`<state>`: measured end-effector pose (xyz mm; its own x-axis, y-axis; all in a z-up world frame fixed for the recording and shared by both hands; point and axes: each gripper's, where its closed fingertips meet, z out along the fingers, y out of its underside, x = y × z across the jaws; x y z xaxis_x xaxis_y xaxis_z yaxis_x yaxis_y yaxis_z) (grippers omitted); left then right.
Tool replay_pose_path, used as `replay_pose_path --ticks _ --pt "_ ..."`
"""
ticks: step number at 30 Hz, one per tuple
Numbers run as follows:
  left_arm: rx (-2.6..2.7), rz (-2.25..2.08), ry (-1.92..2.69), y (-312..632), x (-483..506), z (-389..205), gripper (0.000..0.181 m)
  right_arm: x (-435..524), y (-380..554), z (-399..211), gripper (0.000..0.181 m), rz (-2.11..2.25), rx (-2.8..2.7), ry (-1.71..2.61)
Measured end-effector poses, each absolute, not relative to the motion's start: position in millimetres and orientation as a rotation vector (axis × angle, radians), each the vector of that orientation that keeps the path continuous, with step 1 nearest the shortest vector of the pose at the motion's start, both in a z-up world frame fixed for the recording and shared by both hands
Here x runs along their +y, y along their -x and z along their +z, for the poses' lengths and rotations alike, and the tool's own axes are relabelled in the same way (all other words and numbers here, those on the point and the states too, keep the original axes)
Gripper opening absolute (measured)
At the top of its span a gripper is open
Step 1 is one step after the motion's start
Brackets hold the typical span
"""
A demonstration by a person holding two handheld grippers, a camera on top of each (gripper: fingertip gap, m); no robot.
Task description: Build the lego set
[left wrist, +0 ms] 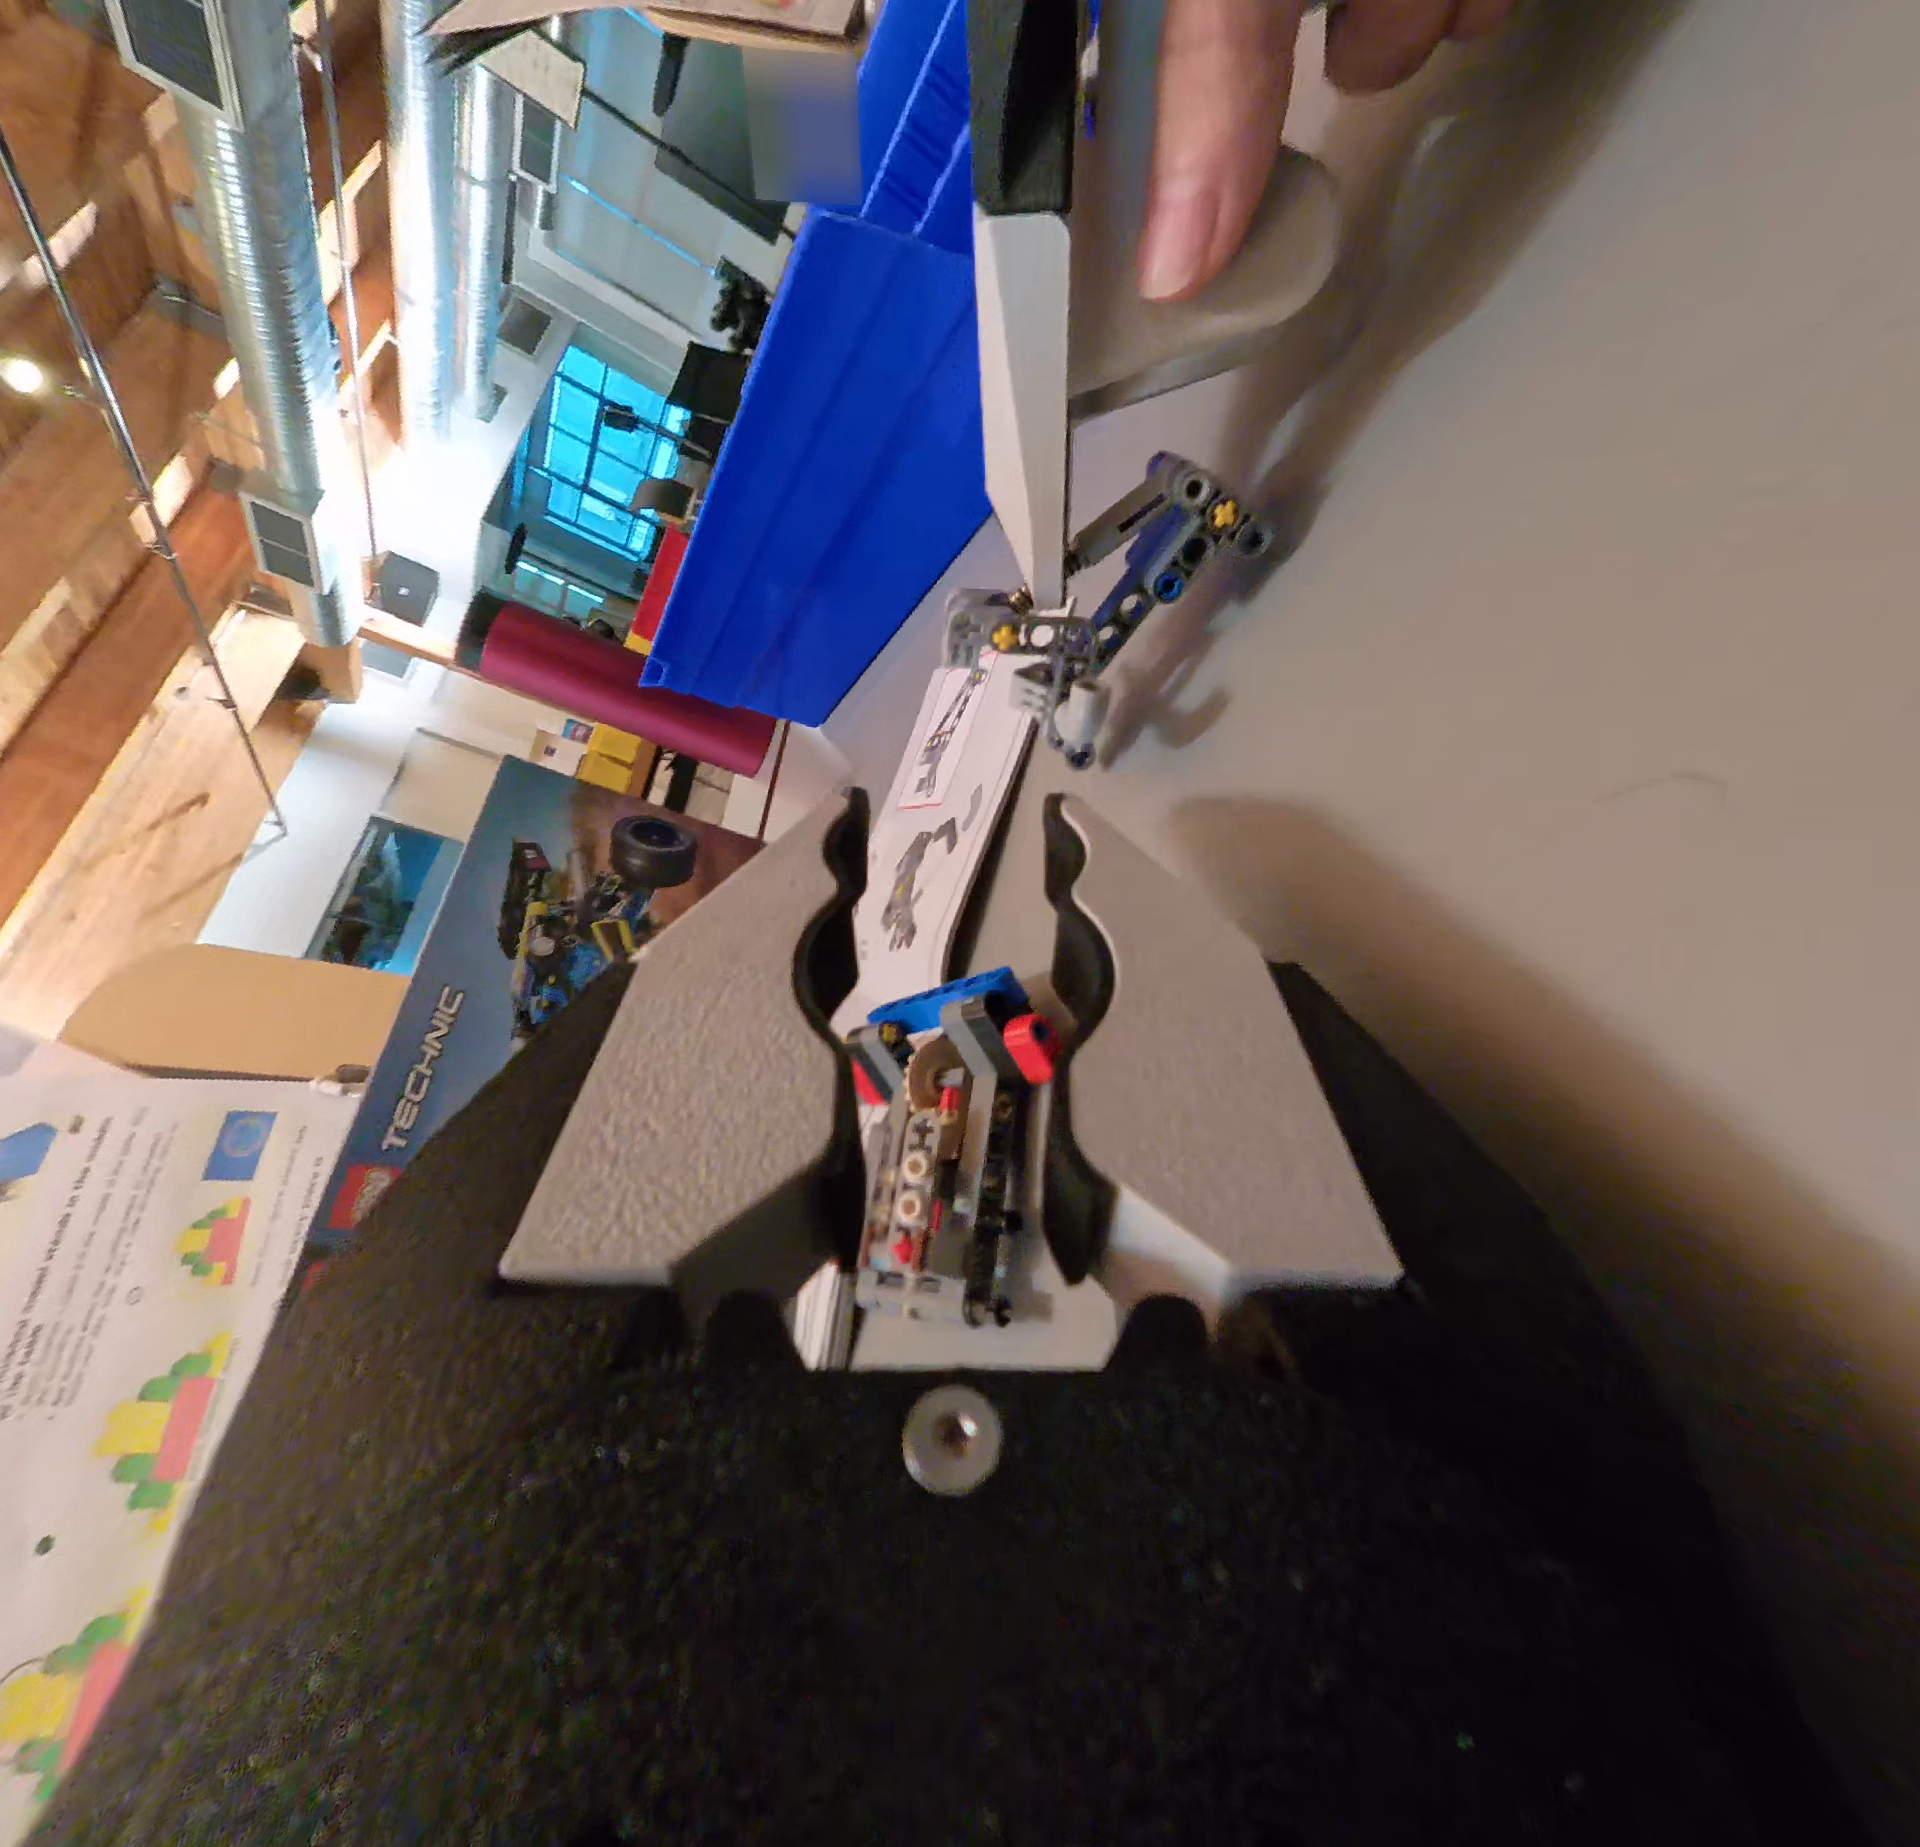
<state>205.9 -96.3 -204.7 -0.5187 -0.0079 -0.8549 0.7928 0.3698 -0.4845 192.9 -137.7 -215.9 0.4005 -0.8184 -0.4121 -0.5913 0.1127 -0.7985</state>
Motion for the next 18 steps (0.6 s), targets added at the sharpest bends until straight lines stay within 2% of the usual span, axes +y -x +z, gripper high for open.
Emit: replay_pose_path --ticks 6,18 --pt "1.774 -1.184 -0.722 -205.0 -94.7 -205.7 0.021 -138.9 -193.6 -217.9 0.004 -0.270 1.303 1.582" --pt "1.798 -1.147 -0.753 -203.6 -95.3 -213.4 0.014 -138.3 -193.2 -217.4 0.004 -0.249 1.298 1.573"
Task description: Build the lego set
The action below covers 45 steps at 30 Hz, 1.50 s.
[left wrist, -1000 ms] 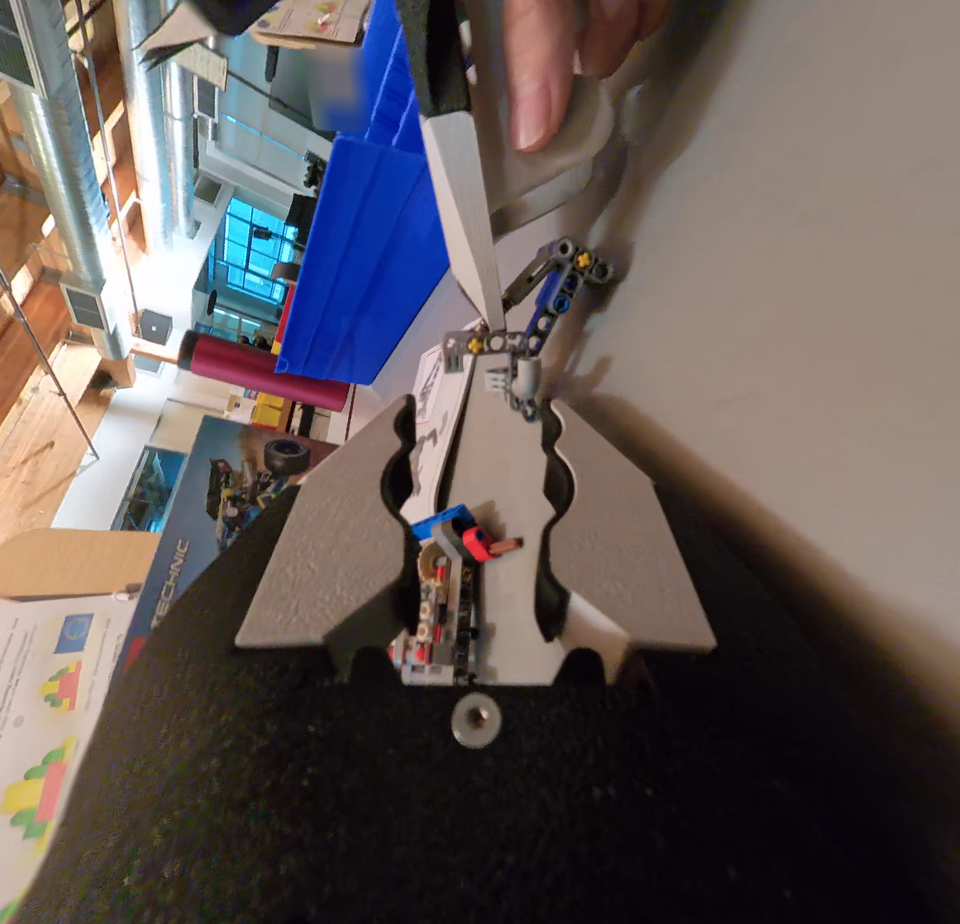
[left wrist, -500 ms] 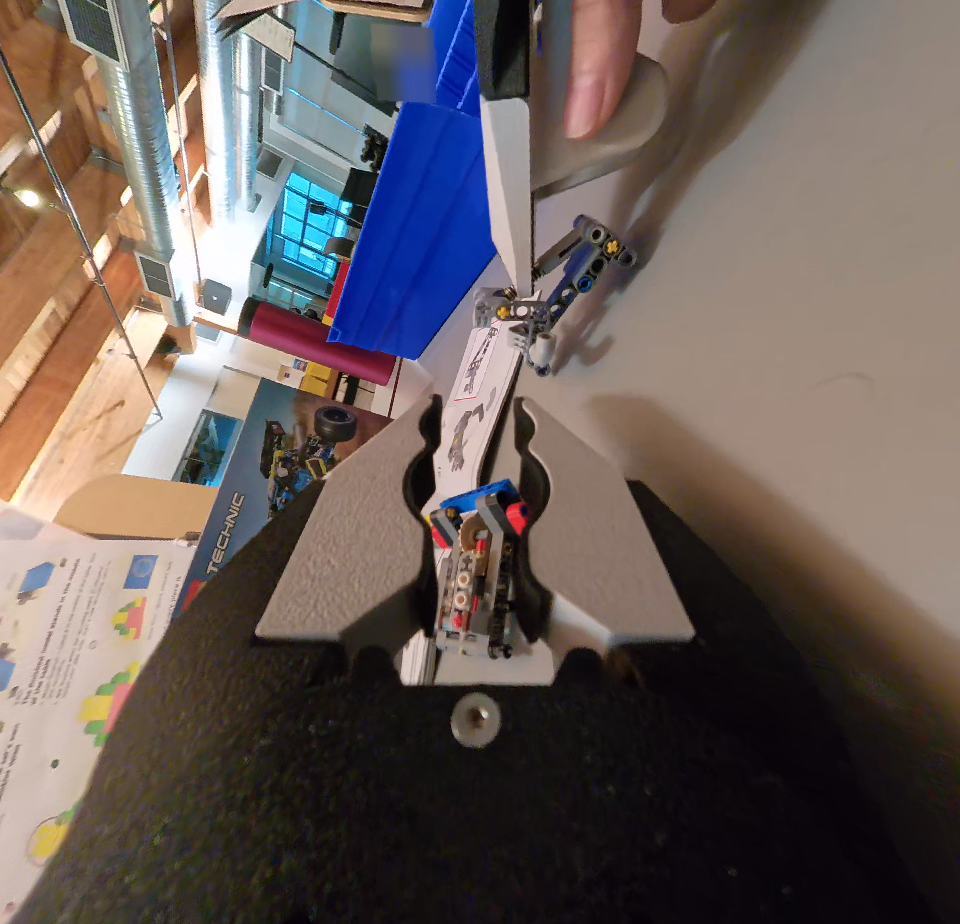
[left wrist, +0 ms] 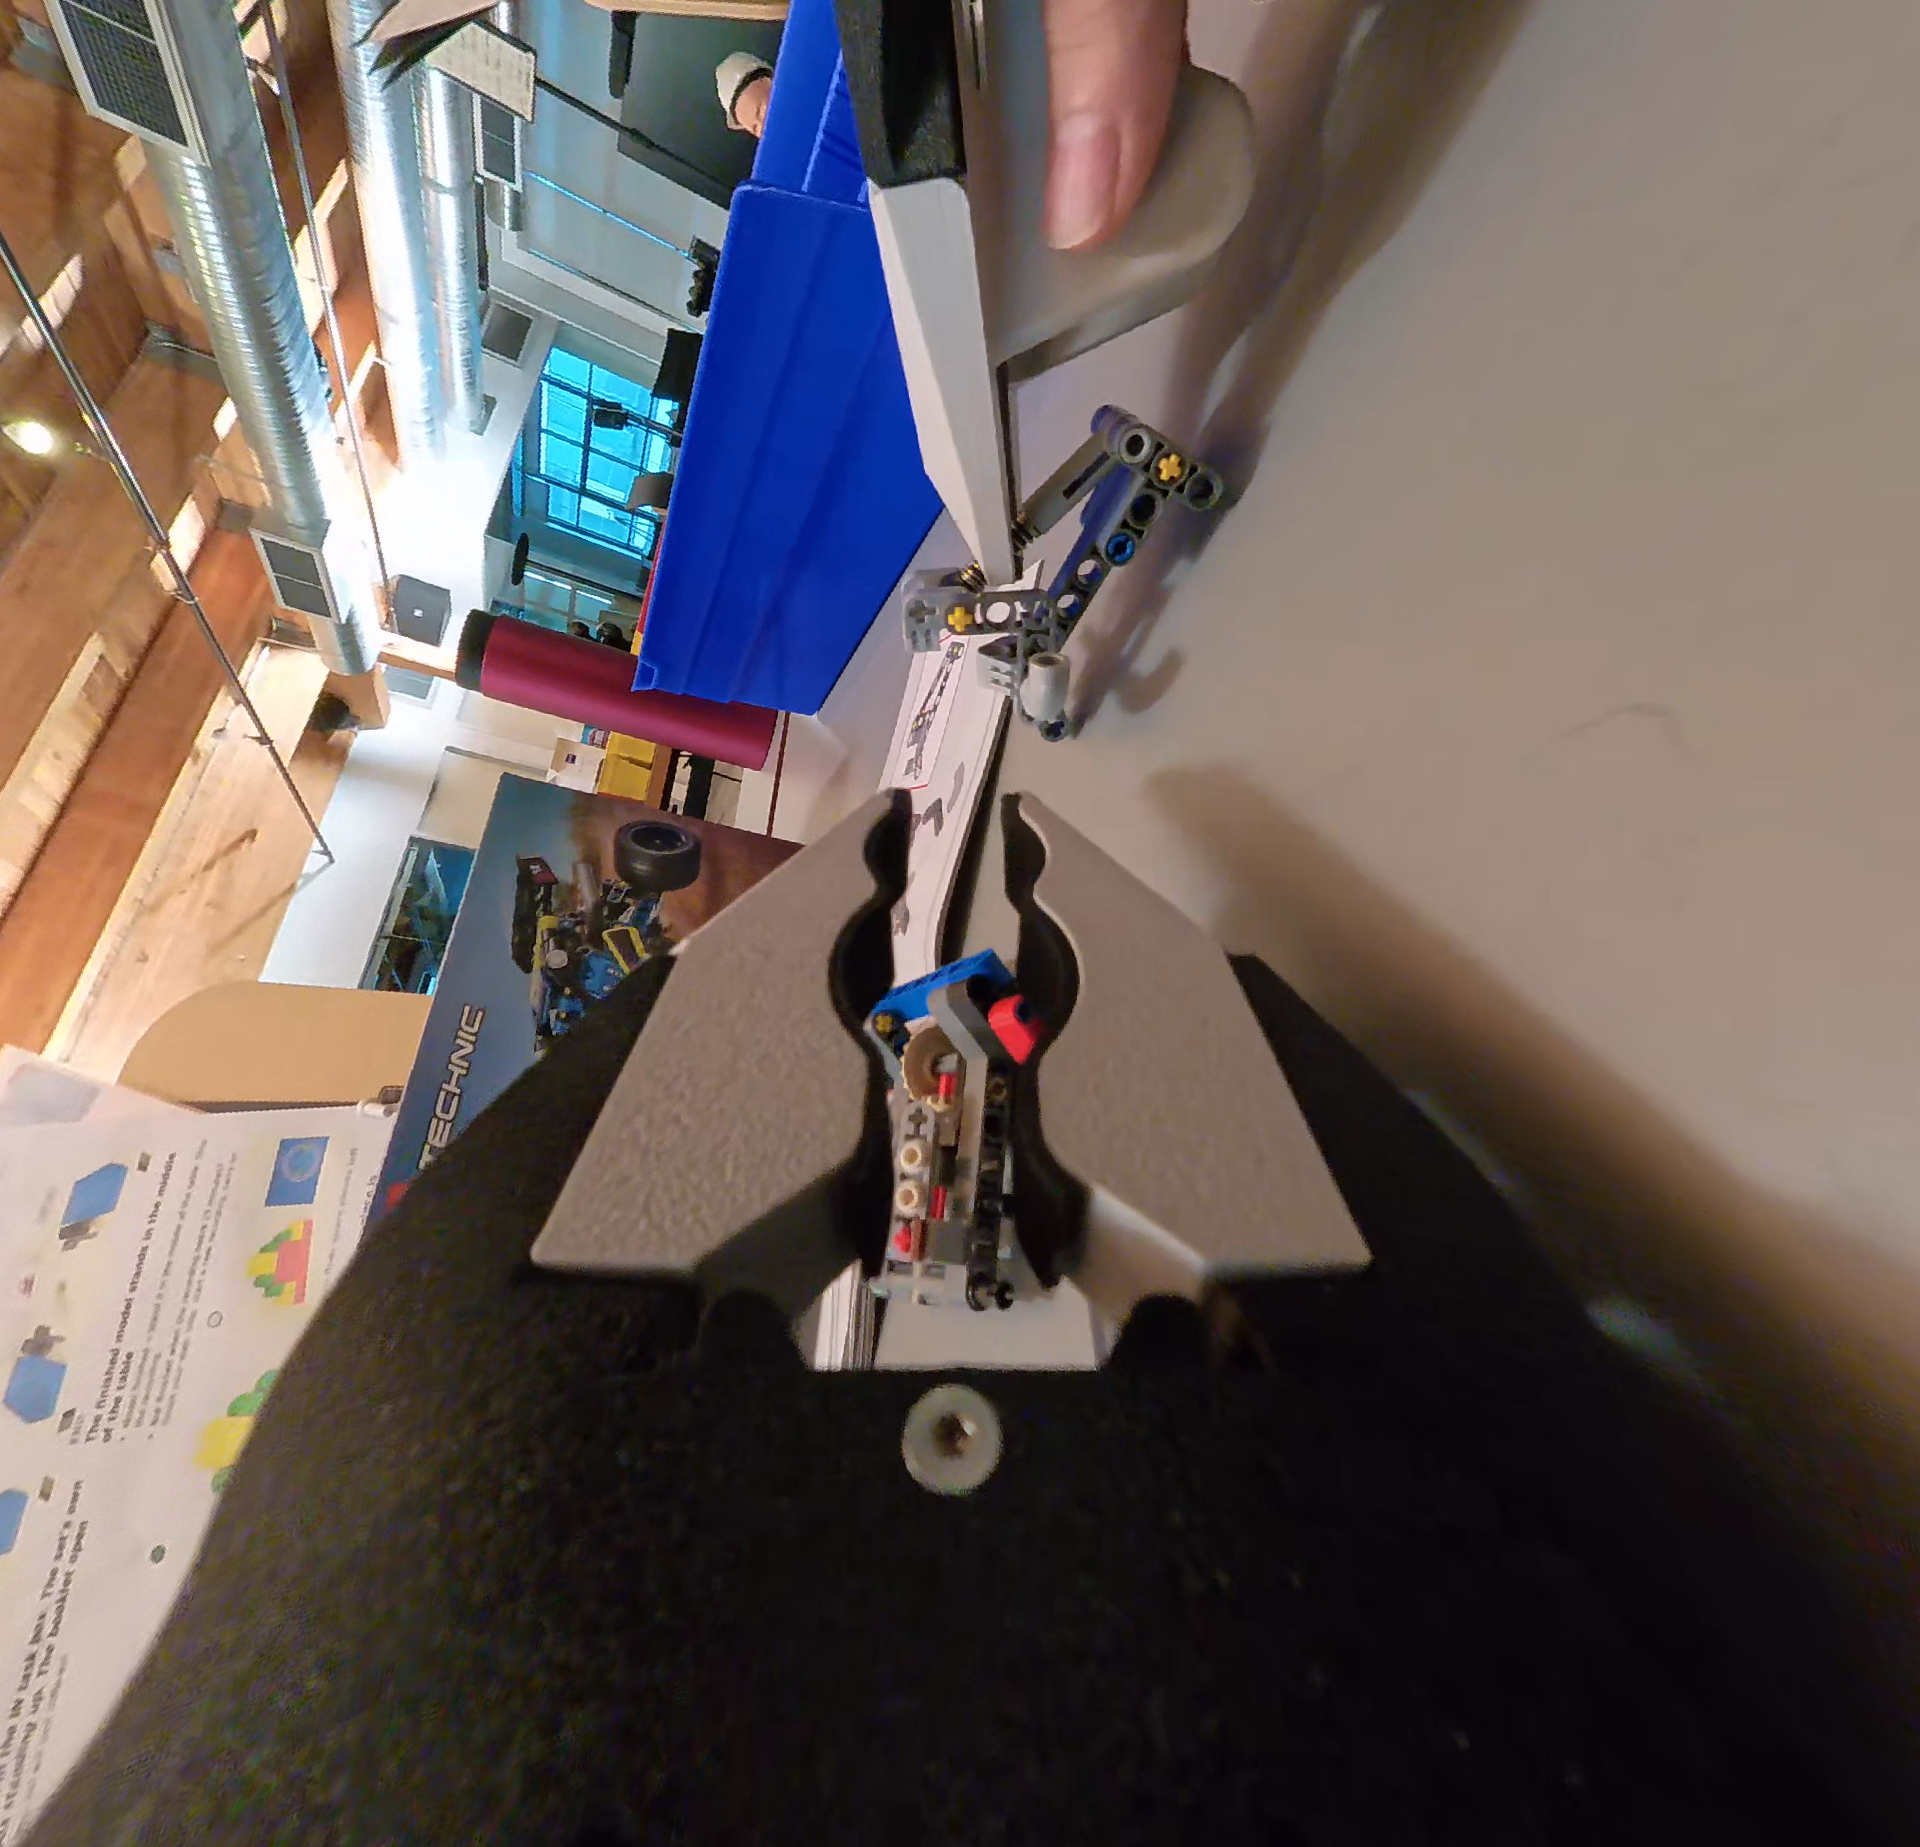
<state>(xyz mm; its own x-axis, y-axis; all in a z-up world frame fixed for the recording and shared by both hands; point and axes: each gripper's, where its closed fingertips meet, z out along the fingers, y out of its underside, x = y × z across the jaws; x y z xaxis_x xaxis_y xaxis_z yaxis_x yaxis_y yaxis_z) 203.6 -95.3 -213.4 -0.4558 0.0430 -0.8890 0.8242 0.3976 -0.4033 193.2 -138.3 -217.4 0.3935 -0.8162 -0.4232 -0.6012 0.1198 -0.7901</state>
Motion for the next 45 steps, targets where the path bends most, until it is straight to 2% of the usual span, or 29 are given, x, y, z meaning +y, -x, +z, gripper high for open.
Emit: replay_pose_path --ticks 28,31,39,45 --pt "1.817 -1.145 -0.751 -204.0 -95.6 -215.4 0.012 -137.8 -193.0 -215.9 0.004 -0.237 1.290 1.564" --pt "1.940 -1.237 -0.650 -205.3 -96.3 -213.1 0.010 -138.4 -193.2 -215.8 0.004 -0.248 1.293 1.566" --pt "2.625 -1.642 -0.026 -199.0 -116.4 -200.3 0.021 -141.8 -202.2 -201.8 0.004 -0.291 1.279 1.454" --pt "2.577 -1.654 0.032 -200.8 -126.9 -190.4 0.019 -141.7 -205.3 -189.6 0.004 -0.360 1.250 1.386"
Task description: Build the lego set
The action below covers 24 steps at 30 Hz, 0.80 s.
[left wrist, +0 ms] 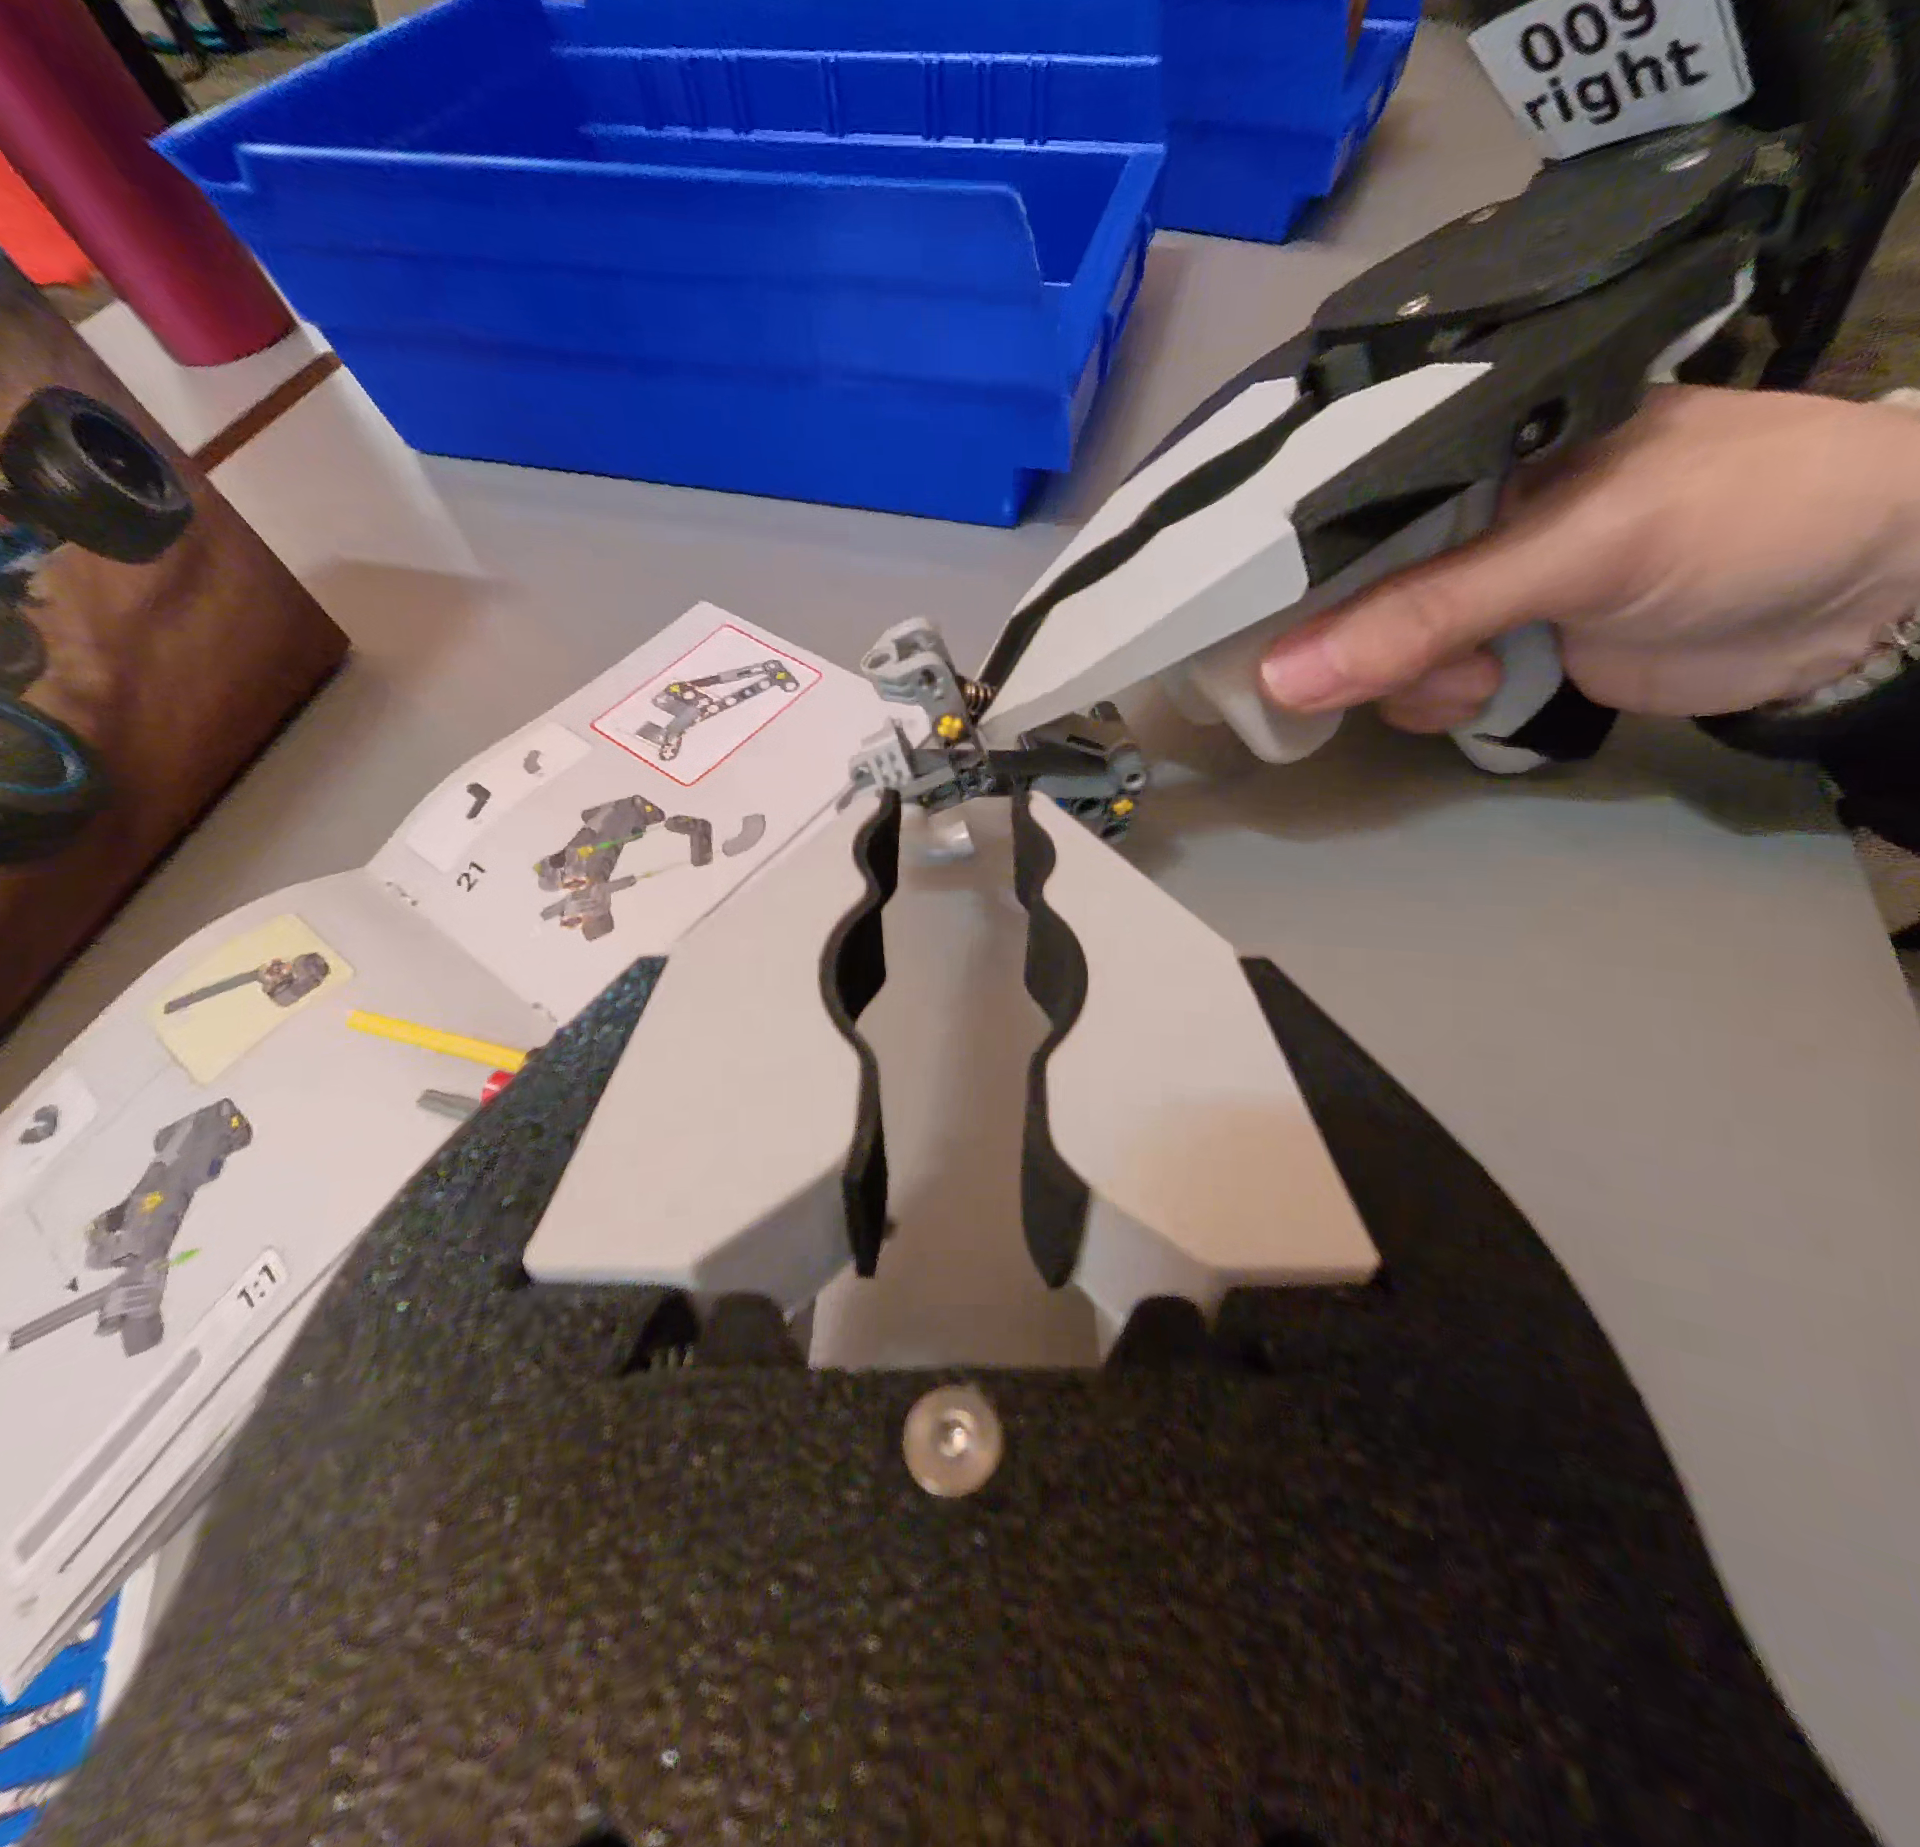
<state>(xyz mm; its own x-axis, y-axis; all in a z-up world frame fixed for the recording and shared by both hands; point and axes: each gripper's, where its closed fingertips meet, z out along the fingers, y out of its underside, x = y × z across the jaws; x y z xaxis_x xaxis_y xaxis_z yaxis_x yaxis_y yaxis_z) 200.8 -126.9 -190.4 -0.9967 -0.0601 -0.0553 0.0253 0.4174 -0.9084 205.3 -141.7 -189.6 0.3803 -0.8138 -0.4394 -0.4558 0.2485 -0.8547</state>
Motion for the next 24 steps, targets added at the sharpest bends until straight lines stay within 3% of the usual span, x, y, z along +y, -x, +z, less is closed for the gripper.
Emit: replay_pose_path --ticks 21,24 --pt "2.461 -1.818 0.088 -200.4 -131.8 -170.2 0.005 -132.4 -204.1 -168.9 0.004 -0.412 1.158 1.280" --pt "2.512 -1.842 0.124 -200.1 -130.6 -170.5 0.004 -132.4 -203.4 -172.4 0.010 -0.431 1.151 1.339"
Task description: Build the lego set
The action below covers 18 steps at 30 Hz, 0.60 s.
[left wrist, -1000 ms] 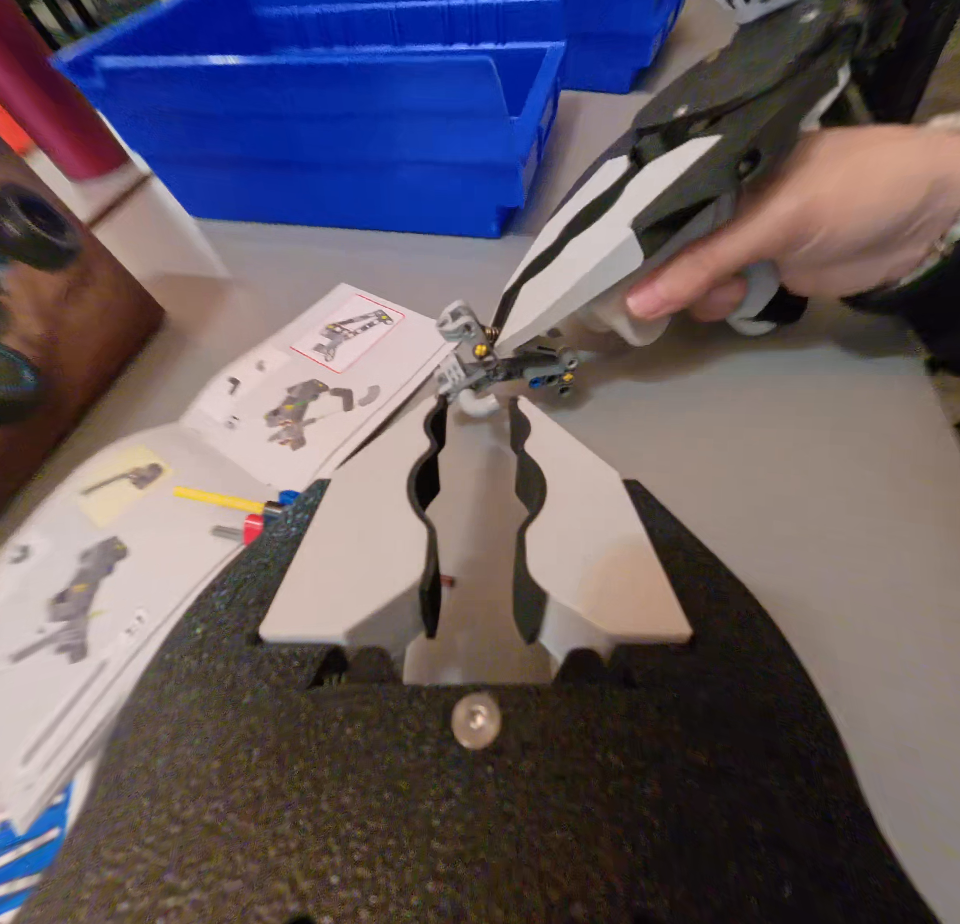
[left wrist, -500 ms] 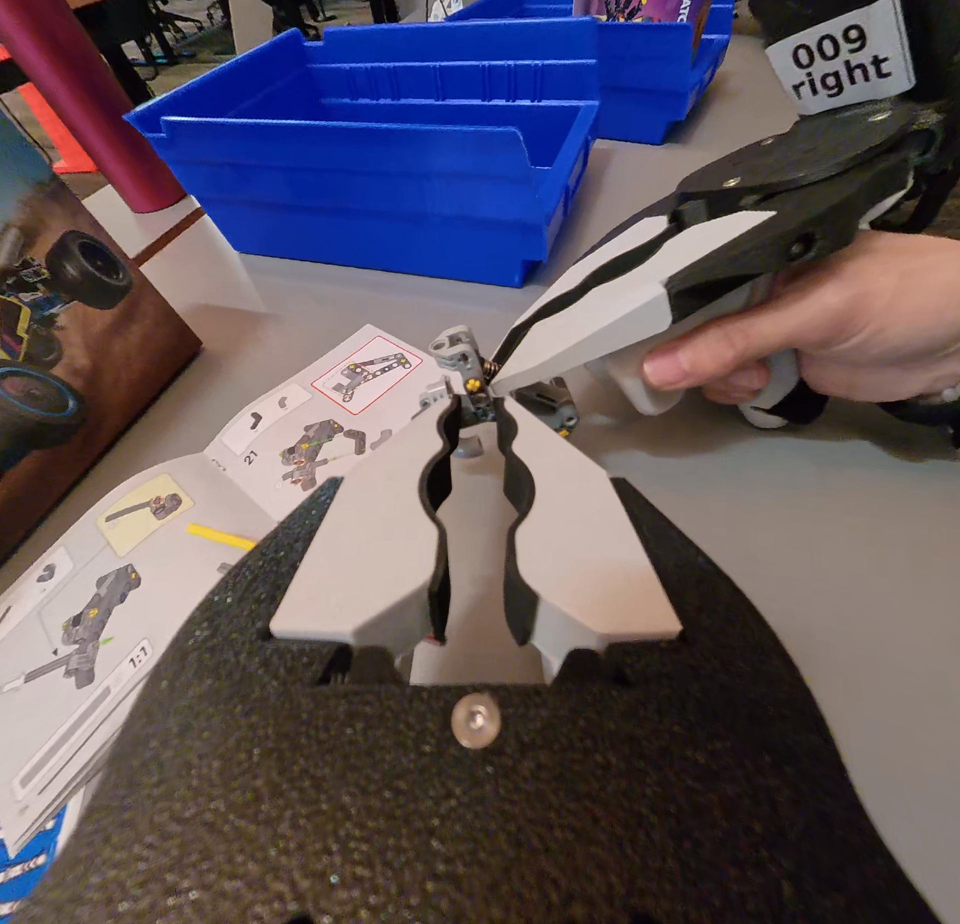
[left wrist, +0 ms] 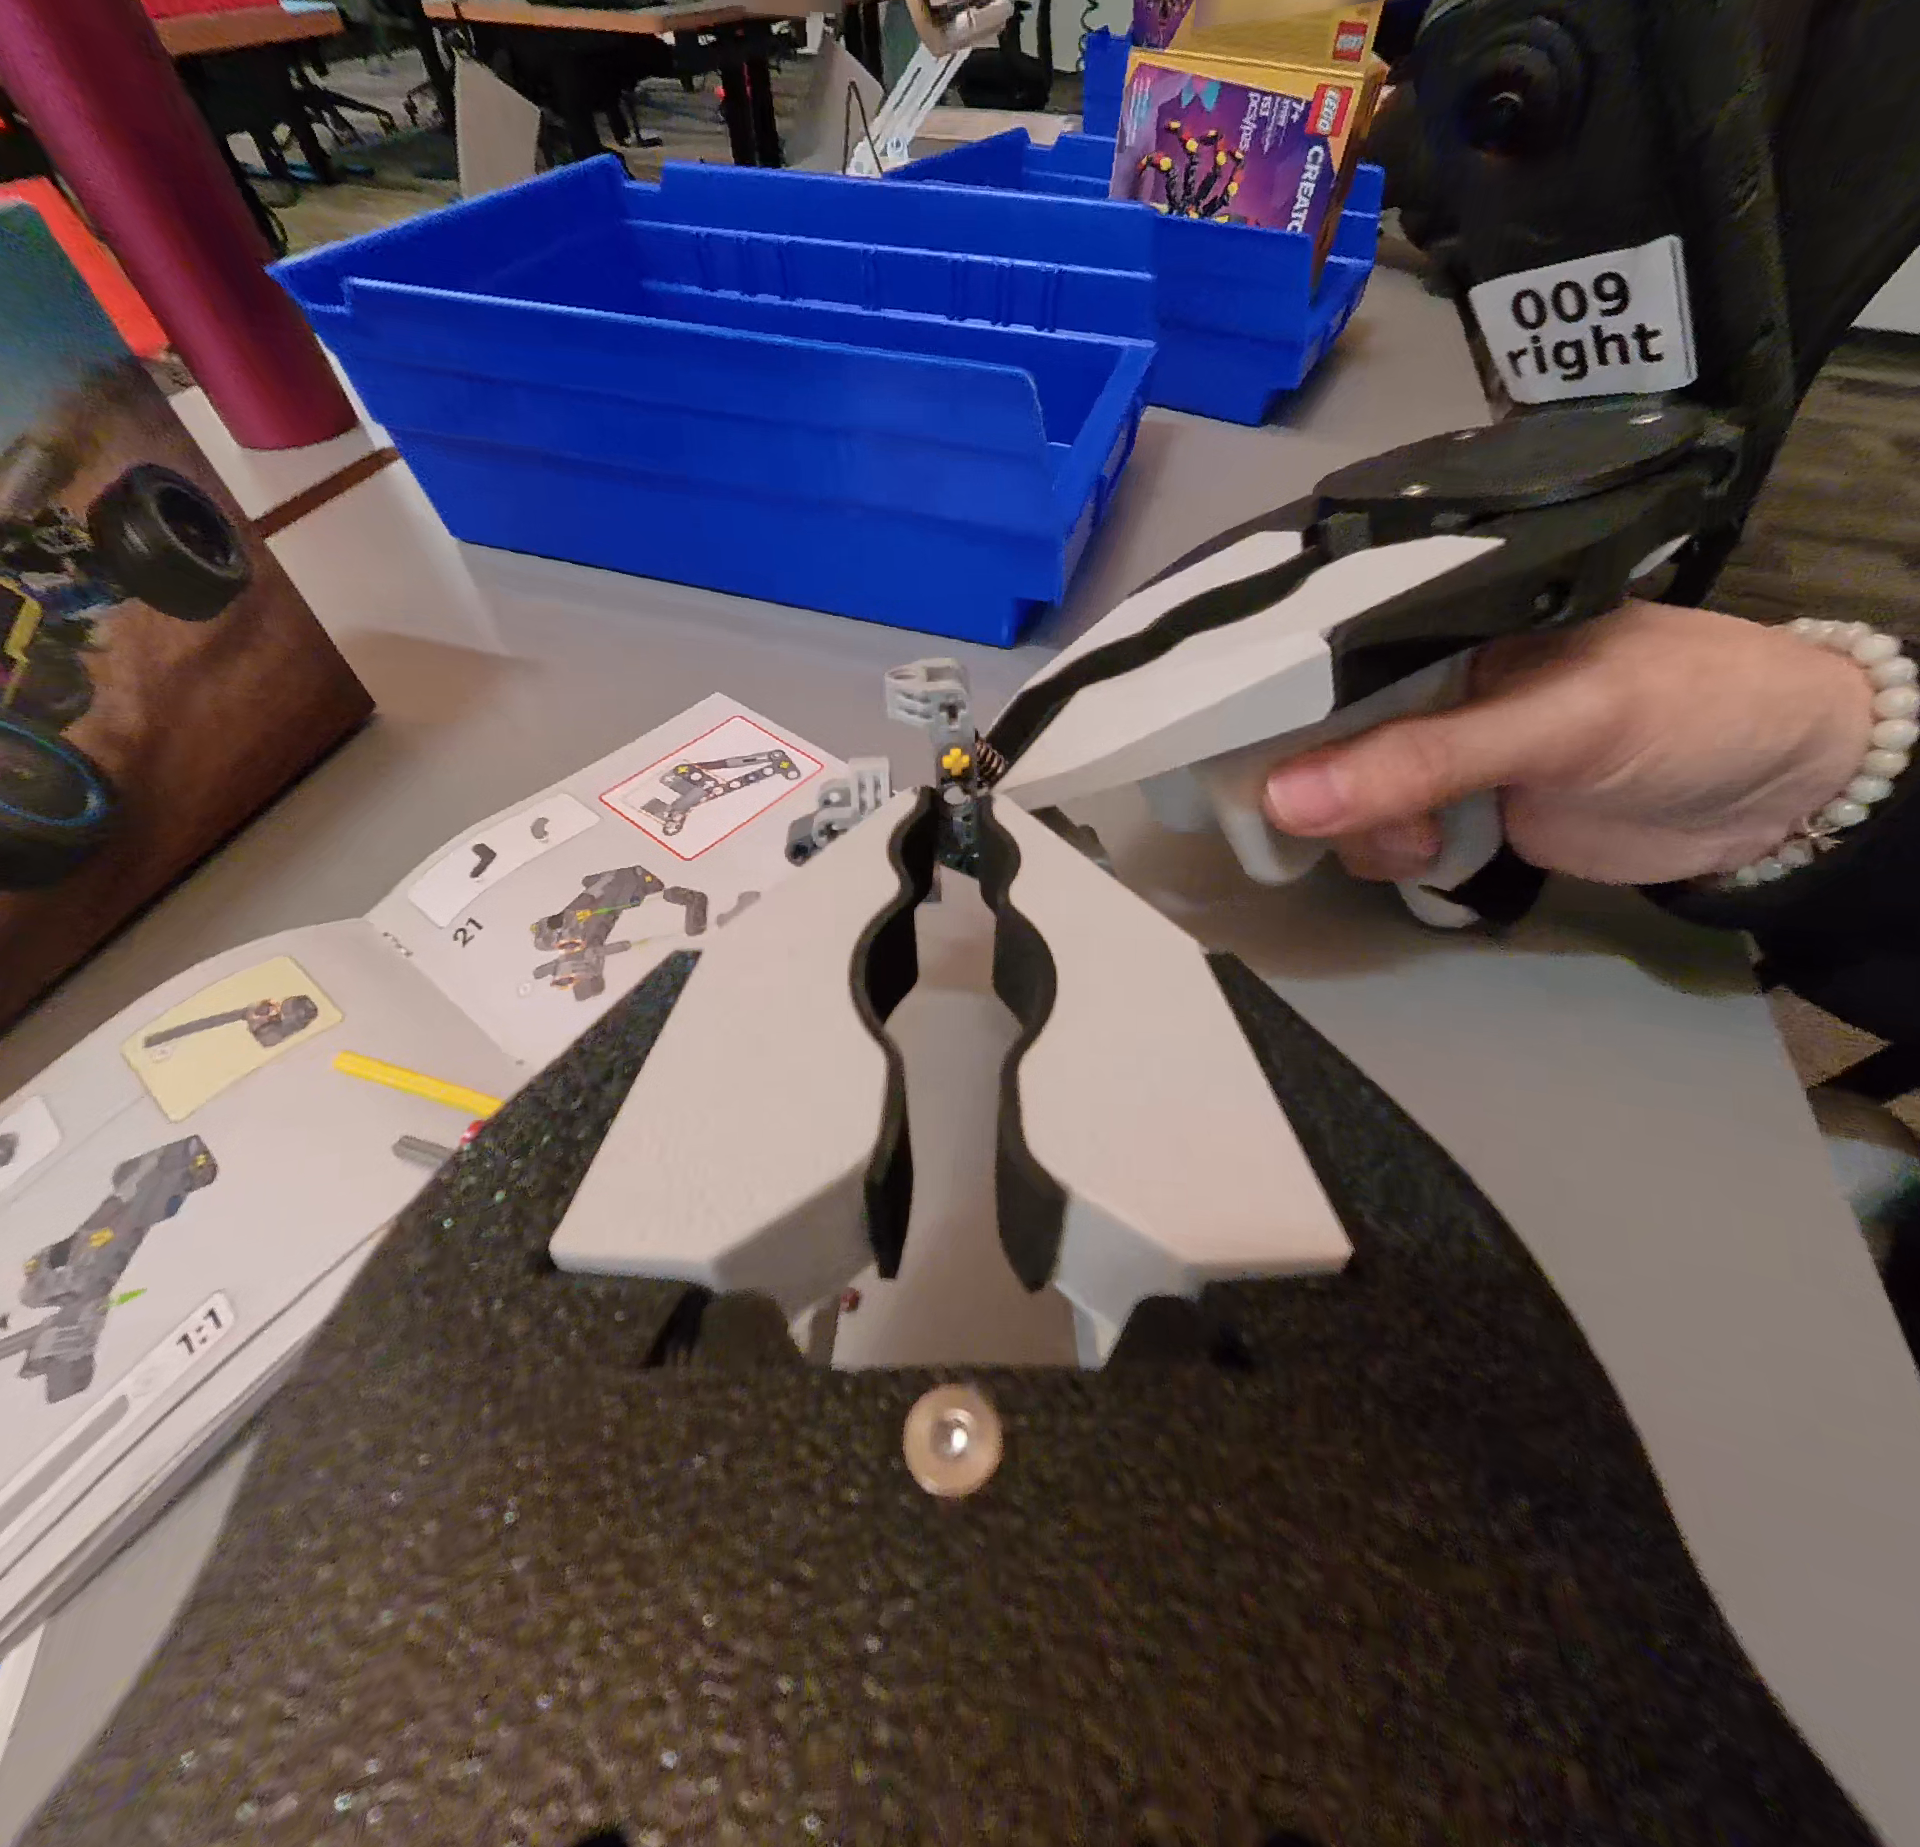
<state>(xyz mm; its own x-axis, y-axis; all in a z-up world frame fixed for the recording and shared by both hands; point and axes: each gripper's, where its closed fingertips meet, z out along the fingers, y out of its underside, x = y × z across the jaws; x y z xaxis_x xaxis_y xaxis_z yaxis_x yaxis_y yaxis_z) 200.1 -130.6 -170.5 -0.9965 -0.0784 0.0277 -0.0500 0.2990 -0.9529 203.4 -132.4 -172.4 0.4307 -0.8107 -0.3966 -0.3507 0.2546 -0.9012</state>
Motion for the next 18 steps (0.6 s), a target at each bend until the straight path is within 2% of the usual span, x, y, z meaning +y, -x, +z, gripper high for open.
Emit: replay_pose_path --ticks 4,7,18 --pt "2.562 -1.814 0.092 -198.5 -128.8 -175.5 0.004 -133.6 -203.2 -177.4 0.015 -0.577 1.109 1.491" --pt "2.573 -1.760 0.013 -198.2 -127.4 -179.6 0.004 -129.8 -201.4 -181.1 0.010 -0.597 1.082 1.555" --pt "2.578 -1.714 -0.045 -198.7 -126.2 -185.5 0.004 -130.8 -200.4 -180.6 0.007 -0.500 1.105 1.500"
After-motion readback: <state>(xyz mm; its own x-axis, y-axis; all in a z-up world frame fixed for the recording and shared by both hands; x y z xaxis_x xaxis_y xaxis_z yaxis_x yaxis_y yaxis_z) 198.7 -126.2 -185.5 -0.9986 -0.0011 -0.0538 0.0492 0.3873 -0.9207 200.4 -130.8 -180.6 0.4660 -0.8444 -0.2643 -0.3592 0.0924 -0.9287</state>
